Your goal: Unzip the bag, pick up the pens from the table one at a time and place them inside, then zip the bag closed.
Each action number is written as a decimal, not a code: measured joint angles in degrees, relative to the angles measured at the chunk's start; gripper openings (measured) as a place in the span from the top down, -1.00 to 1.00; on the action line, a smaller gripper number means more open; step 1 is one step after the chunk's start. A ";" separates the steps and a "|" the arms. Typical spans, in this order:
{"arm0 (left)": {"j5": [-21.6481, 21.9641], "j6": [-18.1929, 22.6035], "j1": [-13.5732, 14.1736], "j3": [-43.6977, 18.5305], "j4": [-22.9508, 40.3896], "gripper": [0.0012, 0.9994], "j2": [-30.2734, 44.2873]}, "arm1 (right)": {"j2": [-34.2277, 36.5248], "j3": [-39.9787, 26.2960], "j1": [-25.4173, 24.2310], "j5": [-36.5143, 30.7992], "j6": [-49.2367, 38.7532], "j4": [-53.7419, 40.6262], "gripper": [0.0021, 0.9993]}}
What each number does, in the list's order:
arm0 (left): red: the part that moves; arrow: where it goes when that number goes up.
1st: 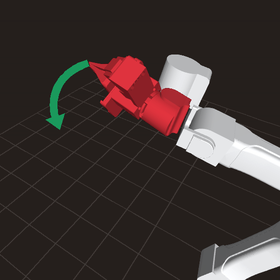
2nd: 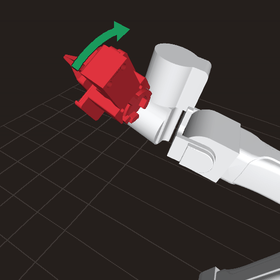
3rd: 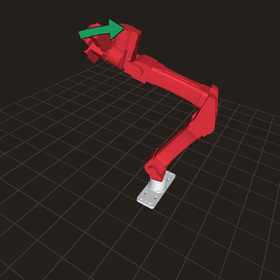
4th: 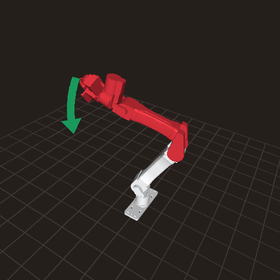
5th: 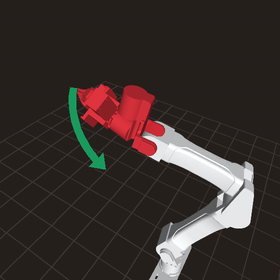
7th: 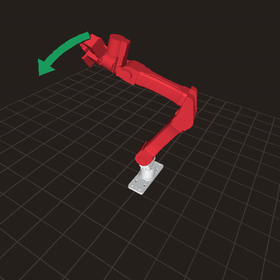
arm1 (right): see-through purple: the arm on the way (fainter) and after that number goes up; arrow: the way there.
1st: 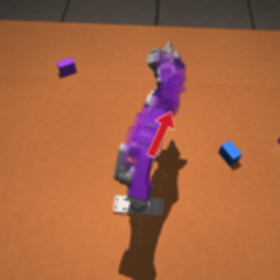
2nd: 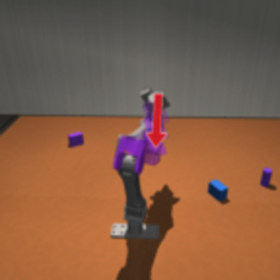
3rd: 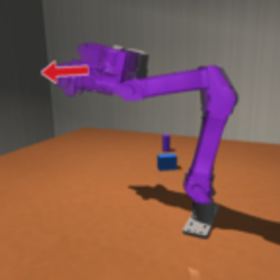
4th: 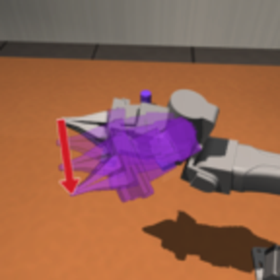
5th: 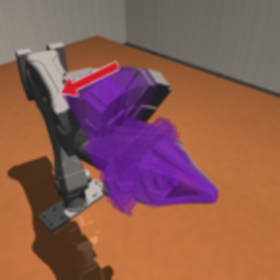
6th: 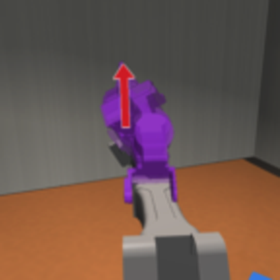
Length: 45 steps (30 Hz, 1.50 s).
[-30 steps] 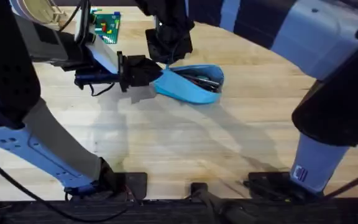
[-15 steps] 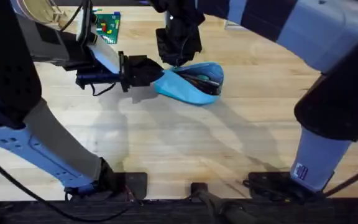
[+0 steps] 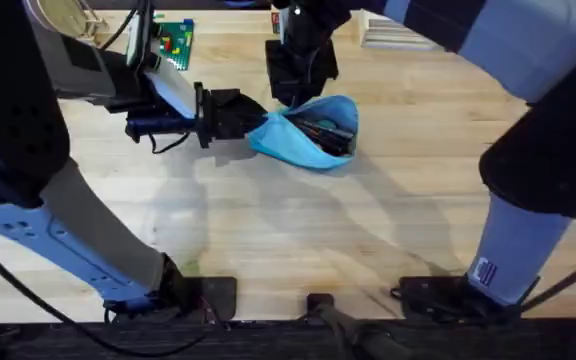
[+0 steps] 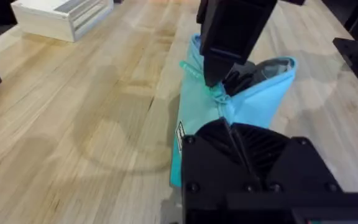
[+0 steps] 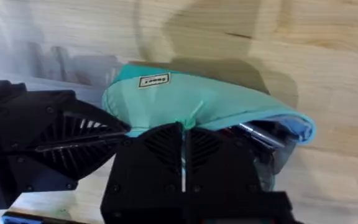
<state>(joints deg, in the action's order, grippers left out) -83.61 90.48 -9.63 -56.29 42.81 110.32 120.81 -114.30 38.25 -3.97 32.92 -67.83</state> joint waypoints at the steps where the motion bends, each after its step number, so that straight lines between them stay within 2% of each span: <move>1: 0.00 0.00 0.13 0.00 0.00 0.92 -0.02 | 0.00 -0.05 -0.23 0.00 -0.09 -0.47 0.94; 5: -0.02 0.00 0.73 0.00 0.02 0.92 -0.01 | 0.00 -0.19 -1.02 -0.49 -0.36 -2.25 0.94; 6: 0.04 0.00 0.67 0.00 0.11 0.92 0.00 | 0.00 -0.19 -1.37 -2.65 -0.63 -3.31 0.94; 9: 0.04 -0.02 -0.67 0.02 0.42 0.92 -0.02 | 0.00 -0.19 -4.61 -7.85 -1.31 -5.27 0.94; 10: 0.04 0.00 -1.42 0.02 0.42 0.92 0.00 | 0.00 -0.22 -8.58 -12.42 -1.48 -6.25 0.94; 14: 0.05 0.00 -1.34 0.02 0.44 0.92 -0.02 | -0.09 -0.22 -11.64 -15.49 -1.68 -6.99 0.94; 45: 0.06 0.00 -1.34 0.02 0.42 0.92 -0.02 | -0.11 -0.19 -11.16 -16.83 -1.88 -7.21 0.94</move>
<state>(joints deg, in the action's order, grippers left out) -83.55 90.48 -10.96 -56.27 43.22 110.30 120.70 -114.50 27.09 -20.80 31.05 -75.05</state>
